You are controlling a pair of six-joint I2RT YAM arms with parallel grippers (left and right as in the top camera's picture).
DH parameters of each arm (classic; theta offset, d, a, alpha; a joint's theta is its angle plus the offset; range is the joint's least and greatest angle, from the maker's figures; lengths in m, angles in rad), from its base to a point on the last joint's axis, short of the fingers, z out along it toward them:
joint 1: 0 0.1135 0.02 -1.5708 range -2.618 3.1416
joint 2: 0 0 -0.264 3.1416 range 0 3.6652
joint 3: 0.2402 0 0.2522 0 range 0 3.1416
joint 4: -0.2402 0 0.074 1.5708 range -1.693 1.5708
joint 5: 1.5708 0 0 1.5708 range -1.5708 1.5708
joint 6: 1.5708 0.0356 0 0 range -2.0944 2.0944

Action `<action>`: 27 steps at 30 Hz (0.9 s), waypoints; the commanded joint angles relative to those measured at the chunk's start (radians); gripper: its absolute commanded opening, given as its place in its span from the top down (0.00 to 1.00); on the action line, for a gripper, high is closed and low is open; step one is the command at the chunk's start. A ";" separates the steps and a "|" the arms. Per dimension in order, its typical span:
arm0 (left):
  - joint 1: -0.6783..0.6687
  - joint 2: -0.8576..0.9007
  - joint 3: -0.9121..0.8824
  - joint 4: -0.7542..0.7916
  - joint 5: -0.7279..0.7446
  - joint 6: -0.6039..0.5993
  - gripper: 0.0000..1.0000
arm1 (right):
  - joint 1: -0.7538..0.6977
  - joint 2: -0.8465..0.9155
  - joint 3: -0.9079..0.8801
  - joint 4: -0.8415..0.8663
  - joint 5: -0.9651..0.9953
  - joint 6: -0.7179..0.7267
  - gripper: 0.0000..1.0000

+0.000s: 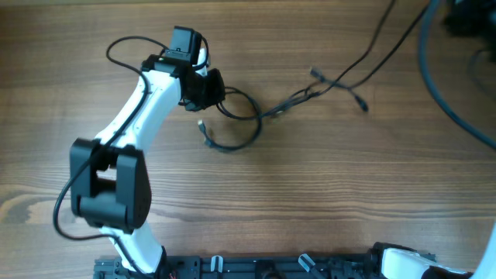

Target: Untangle cables

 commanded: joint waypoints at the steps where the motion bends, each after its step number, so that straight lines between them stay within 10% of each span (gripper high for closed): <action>1: 0.001 0.055 0.009 -0.005 -0.032 -0.002 0.96 | -0.014 -0.019 0.194 0.045 0.128 0.018 0.96; 17: 0.001 0.082 0.008 -0.005 -0.138 -0.002 0.96 | -0.014 -0.019 0.336 0.427 0.500 -0.101 0.96; 25: 0.001 0.082 0.008 -0.005 -0.177 0.003 0.95 | -0.014 -0.010 0.325 0.292 0.462 -0.109 0.96; 27: 0.001 0.079 0.010 -0.010 -0.194 0.016 0.81 | -0.014 0.005 0.325 0.229 0.457 -0.095 0.96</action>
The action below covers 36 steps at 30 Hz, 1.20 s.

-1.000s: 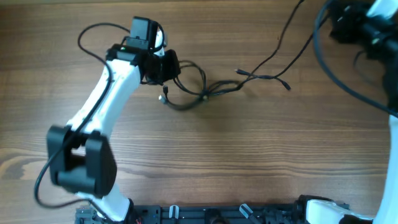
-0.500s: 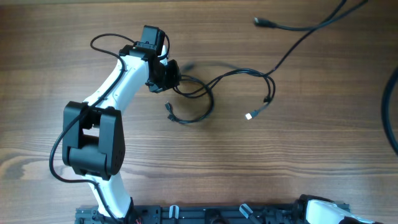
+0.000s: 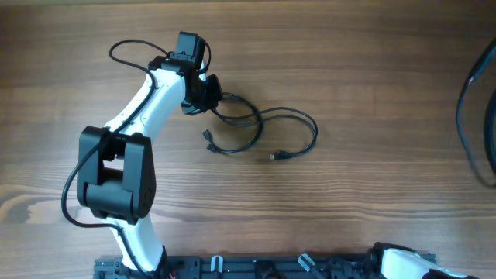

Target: Untangle cables

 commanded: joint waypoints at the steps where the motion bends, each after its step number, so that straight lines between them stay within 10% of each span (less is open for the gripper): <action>1: 0.001 0.008 0.015 -0.011 -0.061 0.047 0.66 | -0.004 0.028 0.006 -0.081 -0.013 0.005 0.95; 7: 0.001 -0.131 0.087 -0.111 -0.084 0.065 0.02 | -0.004 0.099 0.007 -0.229 -0.056 0.005 0.96; 23: 0.002 -0.577 0.108 -0.086 -0.084 0.030 0.00 | -0.022 0.220 0.007 -0.160 -0.046 -0.026 0.96; 36: 0.002 -0.555 0.108 -0.082 -0.084 0.030 0.00 | -0.521 0.278 0.007 -0.107 -0.141 0.072 0.96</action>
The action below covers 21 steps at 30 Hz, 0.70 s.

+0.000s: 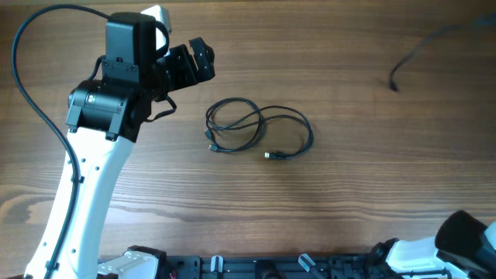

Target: Untangle cables

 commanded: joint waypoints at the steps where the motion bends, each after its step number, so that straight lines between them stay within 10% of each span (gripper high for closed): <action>1: 0.002 0.010 0.006 0.004 -0.014 -0.010 0.00 | -0.083 -0.006 0.007 -0.032 -0.050 0.048 0.96; 21: 0.001 0.045 0.006 0.003 -0.006 -0.010 0.00 | -0.094 0.467 0.007 -0.410 -0.069 0.098 0.96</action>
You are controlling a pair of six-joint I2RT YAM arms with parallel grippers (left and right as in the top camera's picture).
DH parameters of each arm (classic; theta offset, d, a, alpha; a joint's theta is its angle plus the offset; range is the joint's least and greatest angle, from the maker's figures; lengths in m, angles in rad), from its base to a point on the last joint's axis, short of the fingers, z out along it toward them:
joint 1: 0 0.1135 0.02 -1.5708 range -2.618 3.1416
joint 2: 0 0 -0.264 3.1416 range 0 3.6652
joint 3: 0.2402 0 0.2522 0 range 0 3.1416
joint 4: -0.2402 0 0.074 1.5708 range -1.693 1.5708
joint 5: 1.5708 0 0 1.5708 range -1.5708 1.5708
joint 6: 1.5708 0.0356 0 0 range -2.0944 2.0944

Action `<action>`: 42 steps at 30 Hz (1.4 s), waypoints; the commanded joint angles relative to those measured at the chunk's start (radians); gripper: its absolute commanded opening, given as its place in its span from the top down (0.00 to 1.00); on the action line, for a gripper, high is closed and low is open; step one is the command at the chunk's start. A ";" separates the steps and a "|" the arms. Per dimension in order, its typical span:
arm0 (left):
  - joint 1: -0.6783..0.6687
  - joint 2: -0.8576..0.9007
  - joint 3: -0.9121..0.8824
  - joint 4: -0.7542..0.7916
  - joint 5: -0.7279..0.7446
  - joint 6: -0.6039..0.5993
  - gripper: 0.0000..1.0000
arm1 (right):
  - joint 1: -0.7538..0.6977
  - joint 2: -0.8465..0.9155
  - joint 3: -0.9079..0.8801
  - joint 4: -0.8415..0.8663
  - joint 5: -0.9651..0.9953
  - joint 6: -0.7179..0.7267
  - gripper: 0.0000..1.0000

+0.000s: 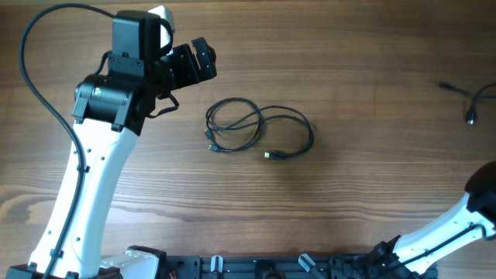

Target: Untangle cables

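Note:
A thin black cable (258, 129) lies on the wooden table in loose loops at the centre, with both plug ends beside it and nothing touching it. My left gripper (204, 61) hangs raised above the table, up and to the left of the coil, open and empty. A second black cable (468, 98) lies at the right edge, well apart from the coil, running out of the frame. Only part of my right arm (474, 209) shows in the lower right corner; its gripper is out of view.
The left arm's own black lead (35, 85) arcs over the table's left side. The arms' base rail (271, 266) runs along the bottom edge. Bare wood lies between the coil and the second cable.
The second cable, a blur at the upper right before, now lies lower at the right edge. More of the right arm shows in the corner. The left arm has barely shifted; the coil is unchanged.
At first my left gripper was down on the loop's left end while a second cable crossed it towards the upper right. Then the second cable was gone from the coil. Later the left gripper was raised and empty, the coil lying free. Now the two cables lie far apart.

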 commanded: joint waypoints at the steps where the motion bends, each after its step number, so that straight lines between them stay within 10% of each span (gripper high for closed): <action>1: 0.001 0.008 0.006 0.003 -0.006 -0.010 0.00 | 0.000 0.049 0.005 -0.022 -0.031 0.051 0.95; 5: 0.001 0.008 0.006 0.002 -0.005 -0.010 0.00 | 0.000 0.099 0.005 -0.091 0.013 0.095 0.80; 9: 0.001 0.008 0.006 0.002 0.003 -0.010 0.00 | 0.000 0.123 0.005 -0.196 0.027 0.119 0.26; 12: 0.001 0.008 0.006 -0.003 0.003 -0.010 0.00 | 0.000 0.118 0.005 -0.278 0.003 0.119 0.08; 27: -0.001 0.008 0.006 -0.013 0.028 -0.010 0.00 | 0.039 -0.046 0.006 -0.577 -0.370 -0.172 0.13; 42: -0.001 0.008 0.006 -0.014 0.028 -0.010 0.00 | 0.169 0.090 -0.001 -0.420 -0.013 -0.127 0.27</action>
